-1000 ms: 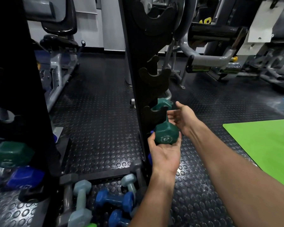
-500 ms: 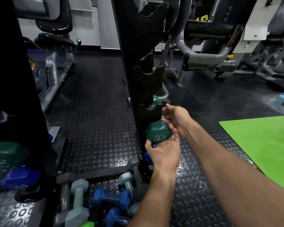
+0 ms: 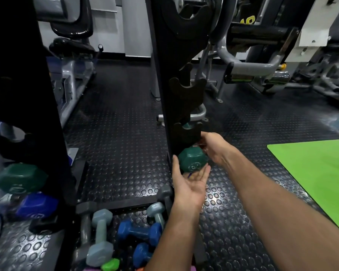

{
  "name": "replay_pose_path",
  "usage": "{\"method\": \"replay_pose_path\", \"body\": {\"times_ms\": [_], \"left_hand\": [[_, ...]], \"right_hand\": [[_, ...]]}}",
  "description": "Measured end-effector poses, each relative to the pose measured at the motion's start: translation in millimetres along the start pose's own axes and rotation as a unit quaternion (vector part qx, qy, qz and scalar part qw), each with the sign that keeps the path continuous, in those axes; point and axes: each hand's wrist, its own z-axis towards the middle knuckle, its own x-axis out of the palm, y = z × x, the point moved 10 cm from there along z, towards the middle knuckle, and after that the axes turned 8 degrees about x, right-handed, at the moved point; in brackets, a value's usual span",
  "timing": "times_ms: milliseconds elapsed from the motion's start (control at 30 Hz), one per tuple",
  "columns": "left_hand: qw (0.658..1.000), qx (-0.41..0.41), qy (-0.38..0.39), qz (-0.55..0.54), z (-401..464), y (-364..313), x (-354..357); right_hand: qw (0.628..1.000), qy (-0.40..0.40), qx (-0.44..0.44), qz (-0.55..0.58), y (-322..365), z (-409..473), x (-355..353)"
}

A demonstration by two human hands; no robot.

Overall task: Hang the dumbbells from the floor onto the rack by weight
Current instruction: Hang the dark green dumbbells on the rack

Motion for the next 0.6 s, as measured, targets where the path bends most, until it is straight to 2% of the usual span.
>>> {"method": "replay_pose_path", "body": {"times_ms": [167, 300, 400, 467, 533, 600], "left_hand": [[0.987, 0.022, 0.053, 0.149, -3.4, -14.6, -7.6], [0.957, 0.03, 0.048, 0.283, -11.8, -31.7, -35.1], [0.896, 0.078, 0.009, 0.437, -12.3, -70.0, -74.5], [0.847, 0.106, -0.037, 0.519, -10.7, -100.7, -107.5], [0.802, 0.117, -0.083, 0.58, -8.9, -127.7, -141.4], [0.782, 0.124, -0.127, 0.598, -10.7, -149.8, -177.0]], "right_hand": [[0.999, 0.025, -0.021, -0.025, 6.8, -1.9, 2.6], [0.999, -0.014, -0.045, 0.001, 7.8, -16.2, -13.8], [0.991, -0.108, -0.058, 0.045, -14.7, -38.4, -49.0], [0.983, -0.171, -0.043, 0.057, -55.8, -51.3, -69.7], [0.978, -0.201, -0.002, 0.046, -113.0, -58.1, -78.9], [0.975, -0.213, 0.066, 0.008, -175.0, -61.9, -77.4]]}}
